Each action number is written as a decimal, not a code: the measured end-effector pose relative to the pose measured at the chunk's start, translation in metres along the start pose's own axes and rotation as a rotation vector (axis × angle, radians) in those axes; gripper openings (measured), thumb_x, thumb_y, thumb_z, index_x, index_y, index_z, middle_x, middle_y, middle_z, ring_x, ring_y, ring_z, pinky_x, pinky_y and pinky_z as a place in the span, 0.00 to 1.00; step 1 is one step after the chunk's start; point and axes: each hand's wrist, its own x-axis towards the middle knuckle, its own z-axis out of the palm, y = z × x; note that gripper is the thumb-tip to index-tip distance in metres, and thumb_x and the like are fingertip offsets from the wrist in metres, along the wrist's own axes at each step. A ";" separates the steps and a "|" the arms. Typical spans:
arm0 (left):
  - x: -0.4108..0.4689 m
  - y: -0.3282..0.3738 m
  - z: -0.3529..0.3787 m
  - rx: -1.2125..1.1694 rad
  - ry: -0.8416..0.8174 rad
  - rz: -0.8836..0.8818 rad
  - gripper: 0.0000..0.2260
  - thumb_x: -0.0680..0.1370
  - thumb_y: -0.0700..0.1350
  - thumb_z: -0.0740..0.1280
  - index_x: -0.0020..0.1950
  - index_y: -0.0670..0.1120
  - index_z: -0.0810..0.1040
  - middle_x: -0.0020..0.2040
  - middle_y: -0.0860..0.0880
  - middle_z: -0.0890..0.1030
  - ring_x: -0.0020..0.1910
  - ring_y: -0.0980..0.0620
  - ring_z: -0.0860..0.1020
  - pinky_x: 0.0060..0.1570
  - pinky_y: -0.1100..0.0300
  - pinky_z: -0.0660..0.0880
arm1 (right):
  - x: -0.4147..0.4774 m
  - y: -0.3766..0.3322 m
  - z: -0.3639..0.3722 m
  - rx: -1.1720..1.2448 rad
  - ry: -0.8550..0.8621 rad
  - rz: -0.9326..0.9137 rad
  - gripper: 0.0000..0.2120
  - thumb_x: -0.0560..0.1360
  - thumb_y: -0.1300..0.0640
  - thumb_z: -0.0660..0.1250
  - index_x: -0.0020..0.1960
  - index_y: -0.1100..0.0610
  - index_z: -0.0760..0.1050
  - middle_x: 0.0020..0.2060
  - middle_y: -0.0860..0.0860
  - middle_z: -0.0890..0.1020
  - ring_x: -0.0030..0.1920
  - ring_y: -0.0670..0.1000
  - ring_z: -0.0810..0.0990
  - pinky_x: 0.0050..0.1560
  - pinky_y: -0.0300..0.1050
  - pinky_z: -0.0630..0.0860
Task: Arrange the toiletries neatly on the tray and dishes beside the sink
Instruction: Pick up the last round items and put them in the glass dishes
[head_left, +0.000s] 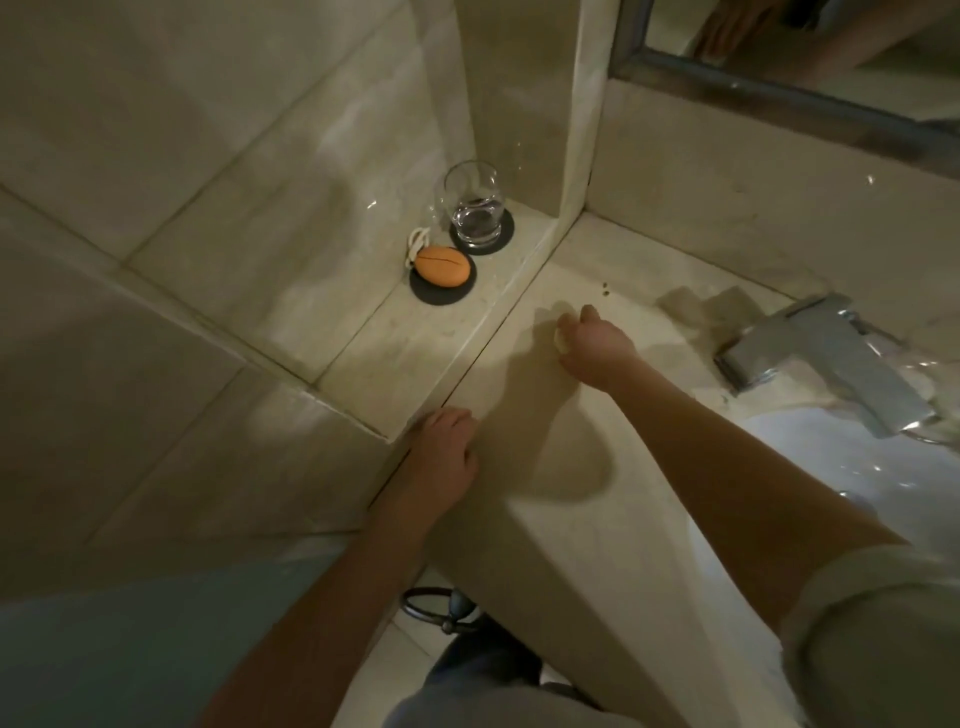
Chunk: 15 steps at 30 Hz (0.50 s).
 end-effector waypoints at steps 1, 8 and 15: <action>-0.001 0.000 0.001 -0.033 0.045 -0.032 0.20 0.76 0.41 0.63 0.69 0.43 0.70 0.71 0.45 0.68 0.71 0.46 0.63 0.72 0.57 0.56 | -0.003 0.001 -0.001 0.026 -0.002 0.004 0.18 0.78 0.52 0.56 0.66 0.59 0.65 0.56 0.59 0.71 0.53 0.61 0.76 0.46 0.50 0.73; -0.005 0.010 0.010 -0.115 0.118 -0.252 0.25 0.73 0.43 0.68 0.68 0.38 0.67 0.69 0.39 0.69 0.67 0.41 0.67 0.68 0.51 0.65 | -0.054 -0.003 -0.001 0.286 0.156 -0.004 0.19 0.70 0.44 0.70 0.53 0.56 0.74 0.44 0.51 0.78 0.42 0.52 0.75 0.40 0.43 0.72; 0.003 0.015 0.012 -0.036 0.063 -0.276 0.23 0.75 0.44 0.65 0.69 0.41 0.66 0.69 0.41 0.67 0.67 0.42 0.65 0.66 0.52 0.63 | -0.118 0.001 0.007 0.508 0.221 0.031 0.19 0.68 0.50 0.74 0.54 0.58 0.75 0.46 0.52 0.81 0.44 0.53 0.80 0.46 0.47 0.77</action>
